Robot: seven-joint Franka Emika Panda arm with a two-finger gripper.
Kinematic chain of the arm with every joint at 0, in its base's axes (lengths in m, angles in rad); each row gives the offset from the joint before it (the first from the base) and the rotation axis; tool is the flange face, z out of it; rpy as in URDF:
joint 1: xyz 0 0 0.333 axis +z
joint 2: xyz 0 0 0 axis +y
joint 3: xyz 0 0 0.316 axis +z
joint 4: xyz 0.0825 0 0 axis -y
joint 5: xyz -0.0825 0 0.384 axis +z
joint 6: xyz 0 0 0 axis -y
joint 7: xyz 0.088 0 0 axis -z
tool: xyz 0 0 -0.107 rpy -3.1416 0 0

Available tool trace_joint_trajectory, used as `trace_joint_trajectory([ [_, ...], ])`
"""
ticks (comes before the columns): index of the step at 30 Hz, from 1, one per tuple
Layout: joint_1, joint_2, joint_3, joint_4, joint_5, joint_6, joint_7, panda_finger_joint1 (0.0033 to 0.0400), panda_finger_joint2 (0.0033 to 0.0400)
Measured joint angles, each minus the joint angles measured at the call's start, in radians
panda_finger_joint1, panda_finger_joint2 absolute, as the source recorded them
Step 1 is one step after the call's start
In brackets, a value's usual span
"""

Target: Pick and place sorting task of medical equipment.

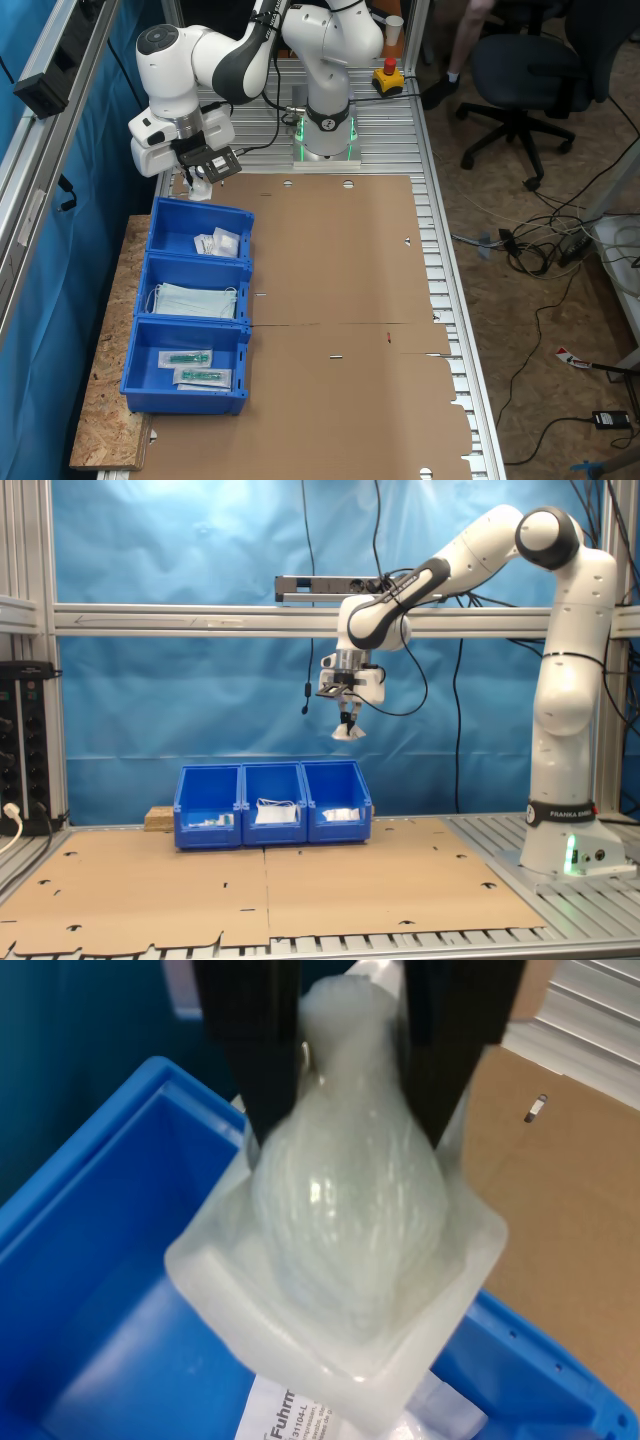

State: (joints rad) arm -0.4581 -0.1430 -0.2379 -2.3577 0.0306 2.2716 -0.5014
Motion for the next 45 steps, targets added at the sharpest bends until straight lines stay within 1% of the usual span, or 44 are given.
trace_joint_trajectory([
  [14, 0.000, 0.000, 0.000, 0.000, 0.000, 0.000, 0.000, 0.0071, 0.0071],
  [15, 0.000, 0.000, 0.000, 0.000, 0.000, 0.000, 0.000, 0.0223, 0.0223],
  [19, 0.000, 0.000, 0.000, 0.000, 0.000, 0.000, 0.000, 0.0223, 0.0223],
  [20, 0.000, 0.000, 0.000, 0.000, 0.000, 0.000, 0.000, 0.0303, 0.0303],
  [25, 0.000, 0.000, 0.000, 0.000, 0.000, 0.000, 0.000, 0.0303, 0.0303],
  [26, 0.000, 0.000, 0.000, 0.000, 0.000, 0.000, 0.000, 0.0376, 0.0376],
  [32, 0.007, -0.002, 0.005, 0.000, 0.000, -0.003, 0.000, 0.0376, 0.0376],
  [33, 0.010, -0.003, 0.007, 0.000, 0.000, -0.006, 0.000, 0.0395, 0.0395],
  [36, 0.022, -0.012, 0.019, -0.002, 0.000, -0.024, 0.000, 0.0395, 0.0395],
  [38, 0.034, -0.022, 0.029, -0.003, 0.000, -0.042, 0.000, 0.0399, 0.0399],
  [42, 0.076, -0.061, 0.066, -0.004, 0.000, -0.104, 0.000, 0.0399, 0.0399],
  [43, 0.076, -0.061, 0.066, -0.004, 0.000, -0.104, 0.000, 0.0399, 0.0399],
  [45, 0.098, -0.082, 0.085, -0.004, 0.000, -0.133, 0.000, 0.0399, 0.0399],
])
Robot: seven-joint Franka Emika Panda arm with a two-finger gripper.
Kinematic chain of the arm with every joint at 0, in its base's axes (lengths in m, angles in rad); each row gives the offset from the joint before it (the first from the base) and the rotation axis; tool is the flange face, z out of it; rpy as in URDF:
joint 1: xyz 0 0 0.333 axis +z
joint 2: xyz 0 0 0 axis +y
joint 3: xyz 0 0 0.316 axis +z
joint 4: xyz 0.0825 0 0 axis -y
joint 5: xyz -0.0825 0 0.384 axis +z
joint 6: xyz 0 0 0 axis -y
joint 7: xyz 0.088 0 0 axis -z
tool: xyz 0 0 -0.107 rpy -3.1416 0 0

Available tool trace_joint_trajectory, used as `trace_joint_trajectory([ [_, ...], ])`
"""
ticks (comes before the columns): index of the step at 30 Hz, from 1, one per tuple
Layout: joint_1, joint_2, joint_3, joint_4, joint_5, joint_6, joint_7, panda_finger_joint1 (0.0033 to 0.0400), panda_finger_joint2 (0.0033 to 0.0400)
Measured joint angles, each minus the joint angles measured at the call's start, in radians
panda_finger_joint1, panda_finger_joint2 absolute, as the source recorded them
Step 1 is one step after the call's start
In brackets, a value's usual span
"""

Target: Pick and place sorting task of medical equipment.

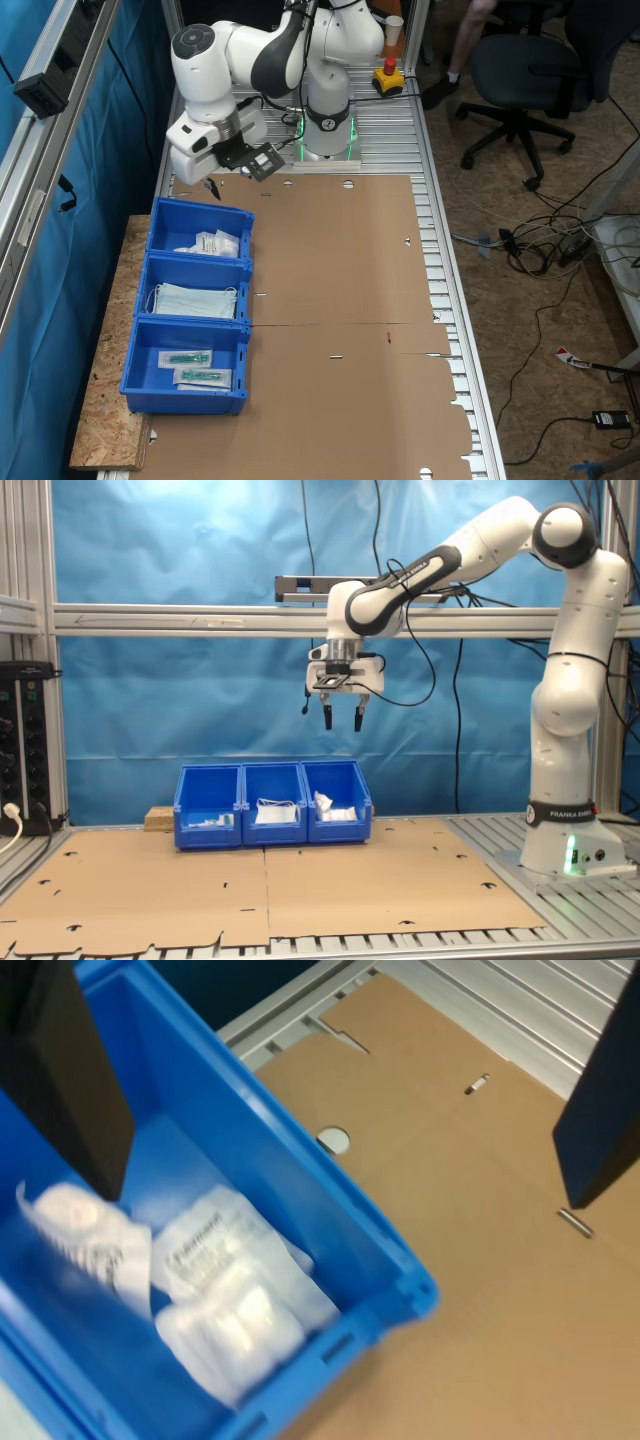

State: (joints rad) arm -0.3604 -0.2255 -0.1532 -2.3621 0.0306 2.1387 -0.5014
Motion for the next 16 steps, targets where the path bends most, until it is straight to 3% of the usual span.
trace_joint_trajectory([
  [16, 0.220, -0.203, 0.167, -0.006, 0.000, -0.178, -0.004, 0.0400, 0.0400],
])
